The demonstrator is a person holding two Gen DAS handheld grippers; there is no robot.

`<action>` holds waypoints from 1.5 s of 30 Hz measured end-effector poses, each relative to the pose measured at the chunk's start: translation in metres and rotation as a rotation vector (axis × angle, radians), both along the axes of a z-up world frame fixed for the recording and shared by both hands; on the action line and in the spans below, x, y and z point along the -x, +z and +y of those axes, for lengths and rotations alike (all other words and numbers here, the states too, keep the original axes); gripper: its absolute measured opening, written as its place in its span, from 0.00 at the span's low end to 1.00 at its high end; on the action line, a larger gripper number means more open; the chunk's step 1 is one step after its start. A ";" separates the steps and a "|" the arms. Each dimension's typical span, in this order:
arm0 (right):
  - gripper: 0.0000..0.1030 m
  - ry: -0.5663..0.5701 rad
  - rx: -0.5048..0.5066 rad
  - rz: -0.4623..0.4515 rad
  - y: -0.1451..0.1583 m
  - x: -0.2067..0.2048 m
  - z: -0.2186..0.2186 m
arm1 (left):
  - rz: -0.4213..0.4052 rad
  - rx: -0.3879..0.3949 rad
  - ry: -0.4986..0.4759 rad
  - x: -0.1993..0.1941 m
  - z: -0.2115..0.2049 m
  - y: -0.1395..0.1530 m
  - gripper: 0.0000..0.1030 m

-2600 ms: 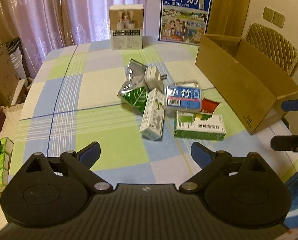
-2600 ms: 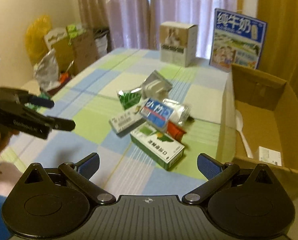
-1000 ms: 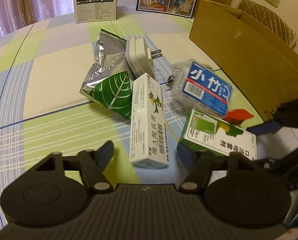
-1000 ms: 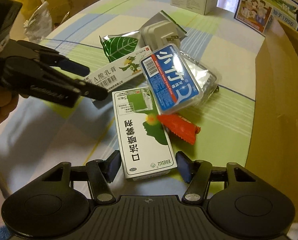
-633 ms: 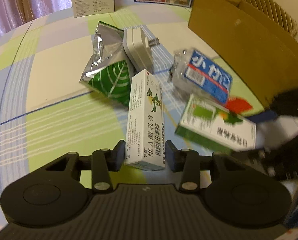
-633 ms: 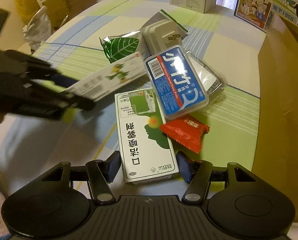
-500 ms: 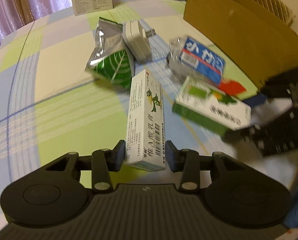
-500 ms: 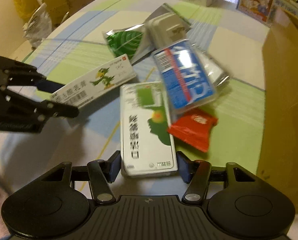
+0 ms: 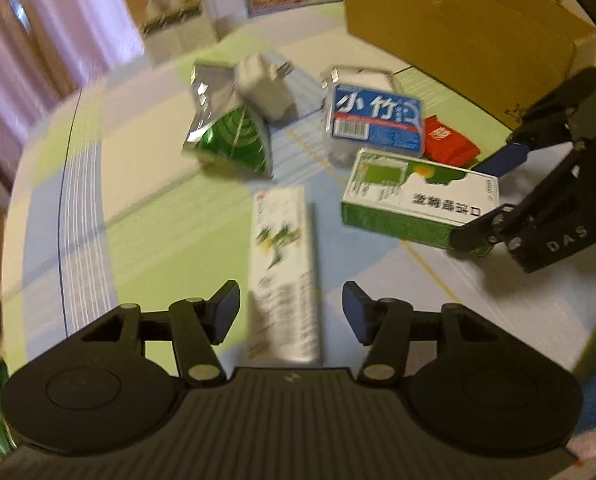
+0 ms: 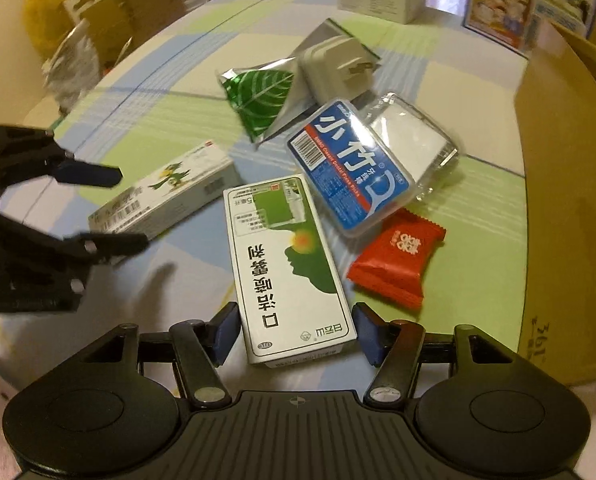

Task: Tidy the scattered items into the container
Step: 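Grasp green-white spray box with right tool while left tool grasps white cream box, then lift and carry both boxes toward the cardboard box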

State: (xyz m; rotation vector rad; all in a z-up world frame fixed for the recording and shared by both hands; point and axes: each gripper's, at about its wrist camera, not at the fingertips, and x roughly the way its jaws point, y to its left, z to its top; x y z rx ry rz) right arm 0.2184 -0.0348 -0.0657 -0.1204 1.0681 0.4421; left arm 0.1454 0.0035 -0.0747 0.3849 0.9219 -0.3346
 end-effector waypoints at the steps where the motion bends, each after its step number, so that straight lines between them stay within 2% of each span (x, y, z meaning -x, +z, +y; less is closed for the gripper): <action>1: 0.56 -0.004 -0.013 -0.003 -0.001 0.000 -0.001 | 0.001 0.002 -0.008 -0.001 -0.002 -0.002 0.50; 6: 0.57 0.038 -0.044 -0.038 -0.001 0.000 0.003 | 0.002 -0.011 -0.005 -0.008 -0.004 -0.011 0.50; 13: 0.58 0.082 -0.002 -0.076 -0.010 -0.003 0.015 | 0.044 0.046 0.069 -0.030 0.012 -0.012 0.50; 20: 0.58 0.074 0.002 -0.099 -0.013 -0.004 0.017 | 0.063 0.062 0.081 -0.034 0.014 -0.018 0.47; 22: 0.54 0.065 -0.003 -0.092 -0.013 -0.005 0.015 | 0.064 0.068 0.084 -0.034 0.015 -0.019 0.47; 27: 0.53 0.067 -0.004 -0.092 -0.013 -0.003 0.016 | 0.066 0.073 0.083 -0.032 0.013 -0.022 0.33; 34: 0.53 0.074 -0.008 -0.108 -0.015 -0.006 0.018 | 0.064 0.095 0.103 -0.027 0.015 -0.023 0.32; 45: 0.52 0.070 0.007 -0.137 -0.014 -0.002 0.021 | 0.053 0.089 0.120 -0.023 0.011 -0.022 0.32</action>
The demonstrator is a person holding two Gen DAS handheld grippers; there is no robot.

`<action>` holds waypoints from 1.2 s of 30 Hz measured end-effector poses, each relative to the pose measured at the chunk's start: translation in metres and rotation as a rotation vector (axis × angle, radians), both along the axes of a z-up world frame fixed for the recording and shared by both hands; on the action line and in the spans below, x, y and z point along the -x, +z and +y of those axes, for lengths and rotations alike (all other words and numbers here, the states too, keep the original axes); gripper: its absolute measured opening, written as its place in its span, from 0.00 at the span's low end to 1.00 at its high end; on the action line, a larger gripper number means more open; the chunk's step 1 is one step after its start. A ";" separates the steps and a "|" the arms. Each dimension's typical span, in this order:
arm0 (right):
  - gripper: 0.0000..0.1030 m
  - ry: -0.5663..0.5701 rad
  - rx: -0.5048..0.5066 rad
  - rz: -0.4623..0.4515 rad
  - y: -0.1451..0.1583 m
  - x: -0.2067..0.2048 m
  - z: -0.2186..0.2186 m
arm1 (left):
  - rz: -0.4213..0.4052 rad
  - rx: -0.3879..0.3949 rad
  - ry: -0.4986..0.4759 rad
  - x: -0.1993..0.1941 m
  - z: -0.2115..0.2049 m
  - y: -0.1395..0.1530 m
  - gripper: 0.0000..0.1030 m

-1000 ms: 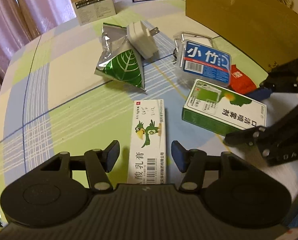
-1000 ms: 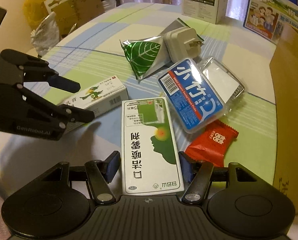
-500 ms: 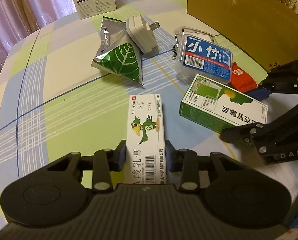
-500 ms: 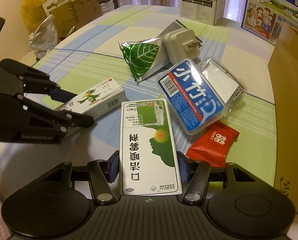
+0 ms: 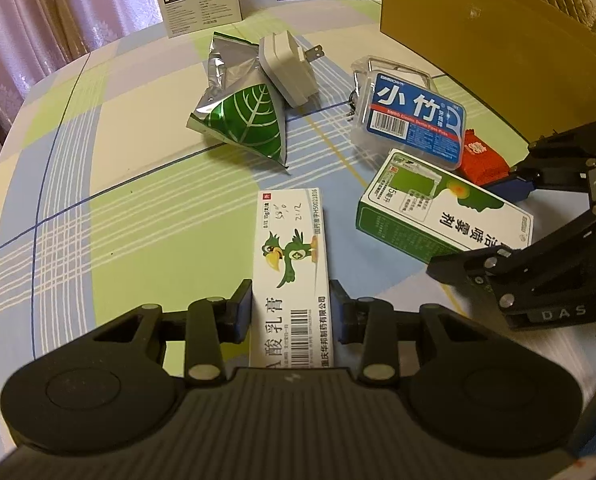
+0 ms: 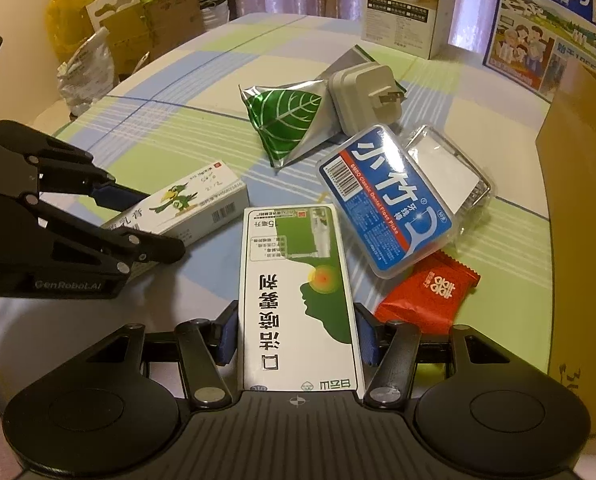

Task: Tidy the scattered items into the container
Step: 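Lift and carry both boxes toward the cardboard box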

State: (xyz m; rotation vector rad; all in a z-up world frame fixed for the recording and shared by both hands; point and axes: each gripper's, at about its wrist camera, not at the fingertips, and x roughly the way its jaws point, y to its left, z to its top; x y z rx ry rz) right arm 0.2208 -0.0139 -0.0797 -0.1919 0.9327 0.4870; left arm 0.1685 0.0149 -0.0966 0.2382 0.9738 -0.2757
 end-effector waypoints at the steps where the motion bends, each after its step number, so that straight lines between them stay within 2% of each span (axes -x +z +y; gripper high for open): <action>1: 0.52 -0.002 -0.007 -0.014 0.002 0.001 0.000 | -0.001 -0.005 -0.001 0.001 -0.001 0.001 0.32; 12: 0.51 -0.012 -0.070 -0.106 0.022 0.015 -0.001 | -0.039 0.013 0.042 0.016 0.007 0.020 0.32; 24: 0.51 -0.008 -0.083 -0.196 0.039 0.027 -0.003 | -0.065 0.034 0.077 0.030 0.008 0.043 0.32; 36: 0.51 -0.066 -0.080 -0.298 0.086 0.039 -0.020 | -0.116 0.057 0.093 0.044 -0.006 0.084 0.32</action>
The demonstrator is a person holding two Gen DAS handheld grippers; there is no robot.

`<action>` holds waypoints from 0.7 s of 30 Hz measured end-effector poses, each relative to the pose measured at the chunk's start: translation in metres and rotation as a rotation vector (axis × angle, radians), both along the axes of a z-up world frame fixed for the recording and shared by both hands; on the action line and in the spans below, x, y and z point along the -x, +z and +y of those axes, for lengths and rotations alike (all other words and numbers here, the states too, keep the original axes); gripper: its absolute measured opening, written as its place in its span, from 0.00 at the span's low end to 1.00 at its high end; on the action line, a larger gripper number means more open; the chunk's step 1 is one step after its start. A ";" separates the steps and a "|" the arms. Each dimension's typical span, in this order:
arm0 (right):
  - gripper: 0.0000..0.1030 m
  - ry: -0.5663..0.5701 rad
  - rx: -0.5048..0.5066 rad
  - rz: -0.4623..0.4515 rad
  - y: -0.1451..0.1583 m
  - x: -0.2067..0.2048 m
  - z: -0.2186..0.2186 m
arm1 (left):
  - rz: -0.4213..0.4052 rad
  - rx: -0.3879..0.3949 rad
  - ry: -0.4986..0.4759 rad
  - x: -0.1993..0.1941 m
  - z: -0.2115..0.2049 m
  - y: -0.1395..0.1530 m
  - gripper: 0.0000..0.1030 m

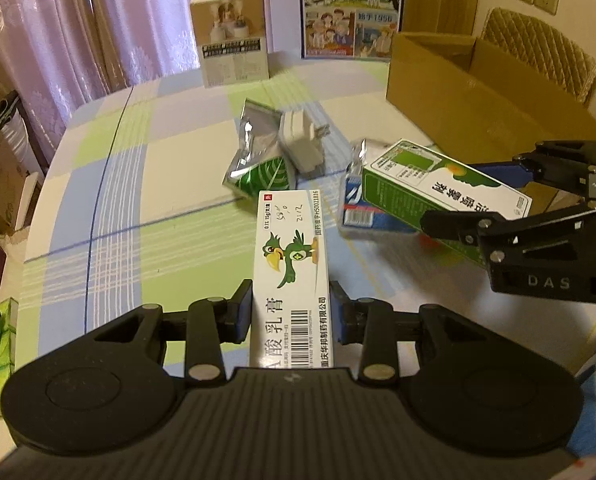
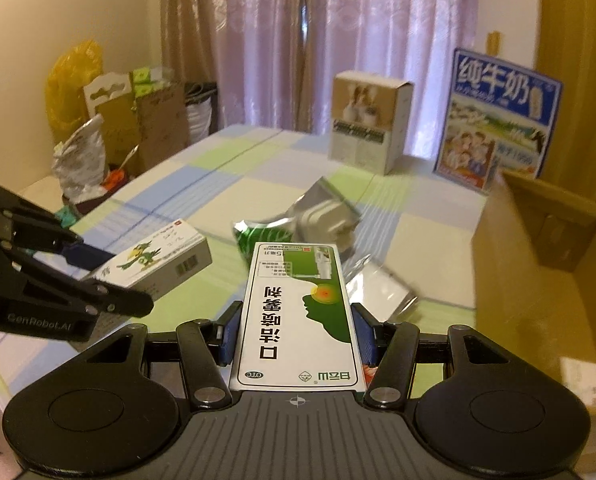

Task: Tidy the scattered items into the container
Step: 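Lift and carry both boxes toward the cardboard box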

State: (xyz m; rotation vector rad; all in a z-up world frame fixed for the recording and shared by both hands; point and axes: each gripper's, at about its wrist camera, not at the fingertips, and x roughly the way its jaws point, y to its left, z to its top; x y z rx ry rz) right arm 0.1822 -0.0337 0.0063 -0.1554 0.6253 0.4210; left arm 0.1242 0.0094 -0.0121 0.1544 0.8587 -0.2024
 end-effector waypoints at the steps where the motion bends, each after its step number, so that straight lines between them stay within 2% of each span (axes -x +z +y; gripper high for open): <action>1: 0.51 -0.008 -0.002 -0.006 0.005 0.001 -0.003 | -0.007 0.003 -0.002 0.001 -0.003 0.004 0.32; 11: 0.51 -0.118 -0.023 -0.050 0.053 0.017 -0.053 | -0.062 0.044 -0.049 0.006 -0.047 0.042 0.32; 21: 0.51 -0.243 -0.033 -0.064 0.075 0.037 -0.120 | -0.069 0.099 -0.123 0.008 -0.114 0.059 0.32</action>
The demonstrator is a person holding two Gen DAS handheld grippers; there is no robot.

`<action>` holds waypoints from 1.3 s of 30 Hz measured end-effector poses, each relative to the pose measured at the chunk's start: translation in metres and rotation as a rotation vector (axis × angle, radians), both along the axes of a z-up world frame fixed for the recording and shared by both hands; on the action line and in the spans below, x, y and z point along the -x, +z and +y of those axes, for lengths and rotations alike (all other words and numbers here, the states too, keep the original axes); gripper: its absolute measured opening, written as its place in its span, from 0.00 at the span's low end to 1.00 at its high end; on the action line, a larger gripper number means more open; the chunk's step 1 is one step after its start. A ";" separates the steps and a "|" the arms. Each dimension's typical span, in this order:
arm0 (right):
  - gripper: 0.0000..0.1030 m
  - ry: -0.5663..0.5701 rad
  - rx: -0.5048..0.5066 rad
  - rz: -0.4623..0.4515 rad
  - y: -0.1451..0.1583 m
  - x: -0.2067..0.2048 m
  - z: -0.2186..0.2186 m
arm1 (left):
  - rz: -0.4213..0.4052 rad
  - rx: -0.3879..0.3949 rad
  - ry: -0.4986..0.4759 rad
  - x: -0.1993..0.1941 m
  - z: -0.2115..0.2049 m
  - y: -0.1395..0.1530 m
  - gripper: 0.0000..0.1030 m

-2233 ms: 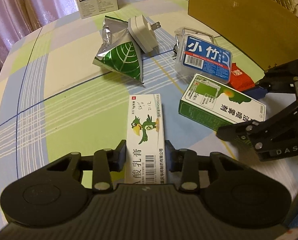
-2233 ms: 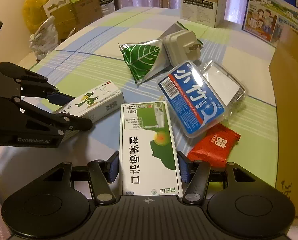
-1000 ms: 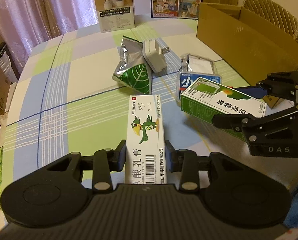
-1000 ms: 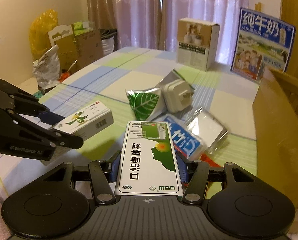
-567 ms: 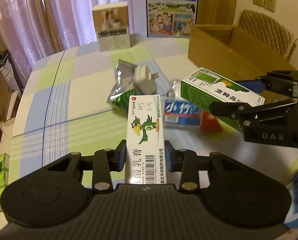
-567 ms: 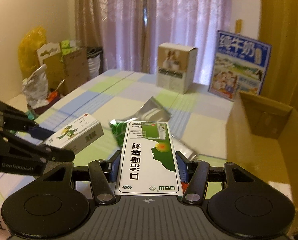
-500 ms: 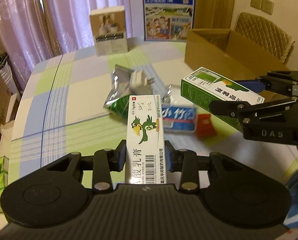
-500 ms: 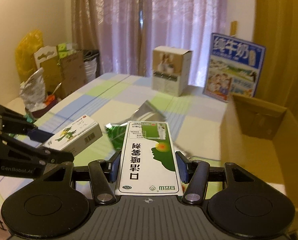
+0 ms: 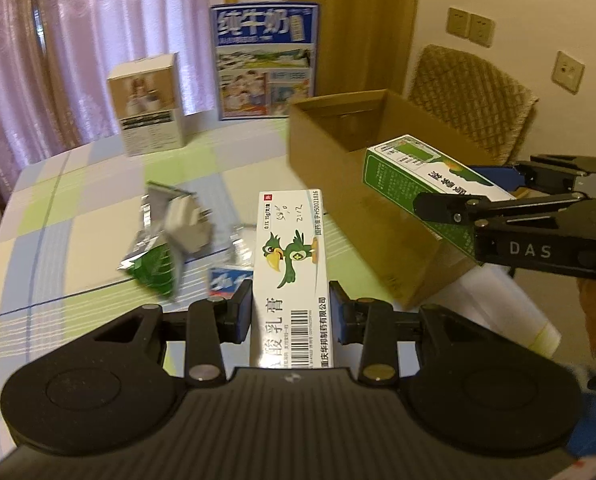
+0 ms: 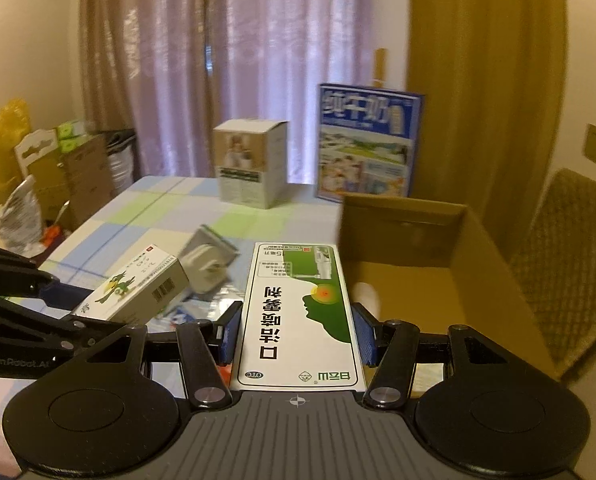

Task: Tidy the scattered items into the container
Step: 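Lift and carry both boxes toward the cardboard box, then release white cream box with left tool while right tool lowers green box into container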

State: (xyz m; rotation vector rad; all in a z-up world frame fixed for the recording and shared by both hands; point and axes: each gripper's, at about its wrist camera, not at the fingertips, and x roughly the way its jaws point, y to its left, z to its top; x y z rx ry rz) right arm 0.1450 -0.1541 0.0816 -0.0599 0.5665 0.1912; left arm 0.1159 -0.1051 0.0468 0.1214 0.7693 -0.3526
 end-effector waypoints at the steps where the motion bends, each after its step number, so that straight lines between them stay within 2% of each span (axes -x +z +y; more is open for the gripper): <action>1: 0.51 -0.011 0.000 -0.001 0.002 0.002 -0.007 | 0.001 0.004 -0.007 -0.001 -0.007 0.001 0.32; 17: 0.51 -0.138 -0.024 0.000 0.013 0.007 -0.088 | 0.024 0.047 -0.084 -0.023 -0.088 0.002 0.32; 27: 0.51 -0.182 -0.054 0.029 0.011 -0.016 -0.123 | 0.037 0.107 -0.087 -0.050 -0.119 0.001 0.32; 39: 0.51 -0.212 -0.100 0.071 -0.003 -0.051 -0.146 | 0.092 0.178 -0.069 -0.092 -0.150 -0.018 0.32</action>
